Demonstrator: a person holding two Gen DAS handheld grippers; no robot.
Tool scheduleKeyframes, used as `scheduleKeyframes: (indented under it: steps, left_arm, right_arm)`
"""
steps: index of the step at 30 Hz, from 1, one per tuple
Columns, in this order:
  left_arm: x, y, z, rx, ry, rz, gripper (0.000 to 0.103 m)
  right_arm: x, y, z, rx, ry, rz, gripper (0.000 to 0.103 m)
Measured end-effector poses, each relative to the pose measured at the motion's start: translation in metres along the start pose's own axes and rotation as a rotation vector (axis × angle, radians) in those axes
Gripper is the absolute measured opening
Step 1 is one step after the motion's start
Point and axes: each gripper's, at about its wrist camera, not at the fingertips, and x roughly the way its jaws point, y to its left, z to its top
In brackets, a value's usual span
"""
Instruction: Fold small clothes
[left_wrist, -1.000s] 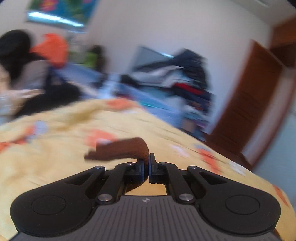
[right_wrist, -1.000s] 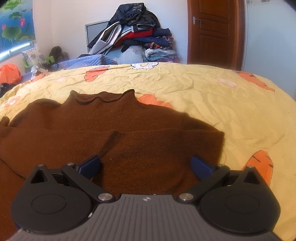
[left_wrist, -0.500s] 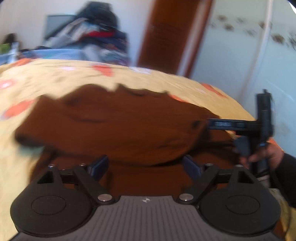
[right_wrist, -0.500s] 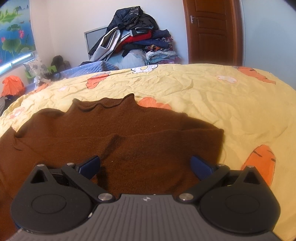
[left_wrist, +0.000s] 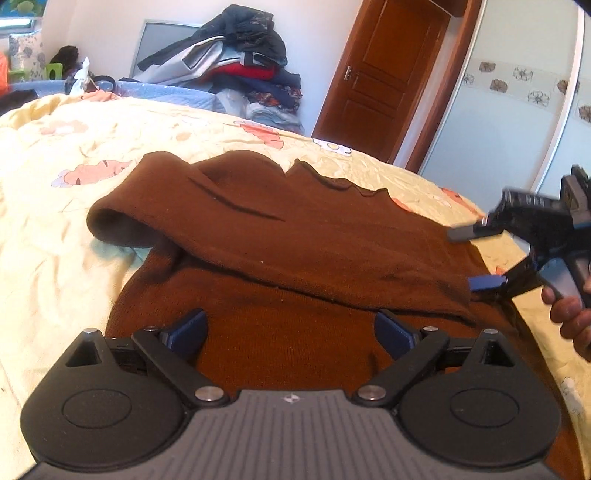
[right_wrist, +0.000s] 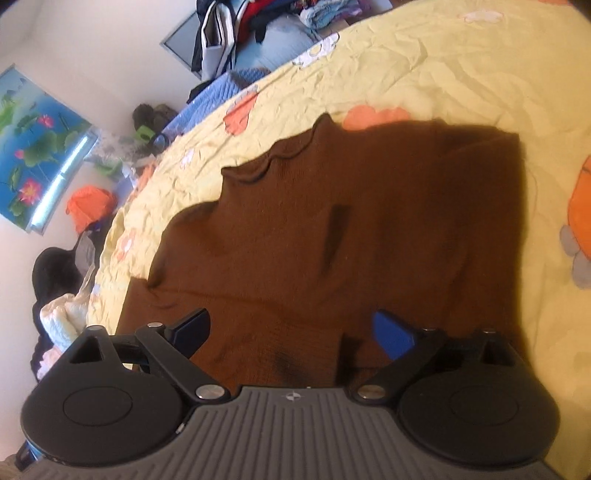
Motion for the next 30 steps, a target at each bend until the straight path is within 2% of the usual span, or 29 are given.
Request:
scheduleKeyframes:
  steps: [6,8,9,10,14,17,19,21,25,27,30]
  left_arm:
    - [0.006,-0.002,0.0,0.001,0.002,-0.004,0.1]
    - [0.006,-0.002,0.0,0.0,0.001,-0.005,0.1]
    - [0.006,-0.002,0.0,0.0,0.001,-0.006,0.1]
    - [0.006,-0.002,0.0,0.001,0.002,-0.006,0.1]
    - [0.006,-0.002,0.0,0.001,0.002,-0.006,0.101]
    - [0.006,-0.002,0.0,0.0,0.001,-0.006,0.101]
    - [0.006,-0.002,0.0,0.0,0.001,-0.007,0.101]
    - [0.006,-0.002,-0.001,-0.002,0.0,-0.008,0.101]
    - [0.006,-0.003,-0.001,-0.007,-0.002,-0.01,0.101]
    - [0.005,-0.003,0.0,-0.006,-0.002,-0.008,0.101]
    - [-0.002,0.002,0.014,-0.036,0.015,-0.025,0.101]
  right_arm:
    - [0.001,0.013,-0.008,-0.092,0.014,-0.055,0.08]
    - [0.002,0.014,-0.007,-0.128,0.015,-0.075,0.066]
    - [0.003,0.016,-0.008,-0.148,0.012,-0.097,0.044]
    - [0.004,0.017,-0.008,-0.164,0.013,-0.113,0.017]
    - [-0.004,0.023,-0.005,-0.206,0.006,-0.085,0.012]
    - [-0.035,0.034,0.012,-0.219,-0.069,-0.001,0.012]
    - [-0.062,0.037,0.03,-0.237,-0.127,0.015,0.012]
    - [-0.081,0.027,0.049,-0.233,-0.158,-0.008,0.011]
    - [-0.085,-0.034,0.079,-0.114,-0.137,-0.162,0.012]
    - [-0.073,-0.06,0.079,-0.07,-0.103,-0.21,0.012]
    - [-0.057,-0.069,0.067,-0.063,-0.089,-0.204,0.012]
